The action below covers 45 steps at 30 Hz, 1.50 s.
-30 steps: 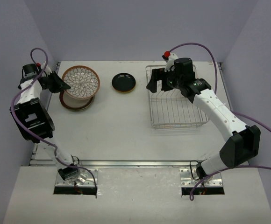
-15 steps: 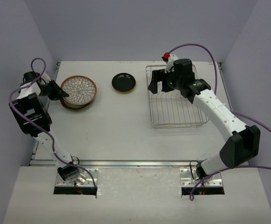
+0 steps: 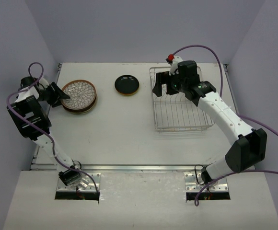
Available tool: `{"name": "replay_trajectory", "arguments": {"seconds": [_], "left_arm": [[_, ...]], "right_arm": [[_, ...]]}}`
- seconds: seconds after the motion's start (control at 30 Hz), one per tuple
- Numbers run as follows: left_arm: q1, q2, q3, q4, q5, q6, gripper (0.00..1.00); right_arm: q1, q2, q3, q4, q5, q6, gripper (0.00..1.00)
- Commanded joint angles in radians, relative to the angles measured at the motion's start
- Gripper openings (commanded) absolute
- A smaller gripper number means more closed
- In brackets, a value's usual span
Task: Unload the plates from the dish rack
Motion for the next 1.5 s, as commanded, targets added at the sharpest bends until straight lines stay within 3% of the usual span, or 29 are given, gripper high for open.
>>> {"name": "replay_trajectory", "arguments": {"seconds": [0.0,0.23,0.37,0.5,0.57,0.7,0.8,0.87,1.1,1.37,1.47], "left_arm": [[0.014,-0.048,0.012,0.035,-0.029,0.035,0.57],[0.005,-0.185,0.0,0.074,-0.232,0.074,0.75],[-0.083,-0.361,-0.049,0.178,-0.563,0.164,0.76],[-0.195,-0.561,-0.213,0.363,-0.762,0.291,0.78],[-0.262,-0.632,-0.273,0.421,-0.794,0.316,0.84],[-0.334,-0.649,-0.278,0.401,-0.806,0.299,0.84],[-0.363,-0.649,-0.282,0.393,-0.807,0.285,0.83],[-0.372,-0.655,-0.287,0.393,-0.809,0.283,0.82],[-0.398,-0.648,-0.282,0.381,-0.803,0.286,0.83],[-0.404,-0.622,-0.263,0.374,-0.792,0.266,0.83],[-0.403,-0.619,-0.267,0.374,-0.789,0.264,0.84]], "right_arm": [[-0.005,-0.026,0.028,0.003,0.067,-0.033,0.99],[-0.005,-0.027,0.044,-0.015,0.226,-0.081,0.99],[-0.005,-0.017,0.038,0.004,0.482,-0.14,0.99],[-0.004,0.032,0.018,0.085,0.806,-0.179,0.99],[-0.004,0.088,0.025,0.133,0.946,-0.233,0.99],[-0.003,0.172,0.012,0.261,1.076,-0.361,0.99],[-0.005,0.201,-0.063,0.583,1.132,-0.532,0.99],[-0.006,0.225,-0.097,0.707,1.165,-0.65,0.99],[-0.032,0.308,-0.08,0.8,1.166,-0.748,0.97],[-0.057,0.393,-0.068,0.8,1.165,-0.763,0.74],[-0.063,0.393,-0.073,0.8,1.168,-0.753,0.6]]}}
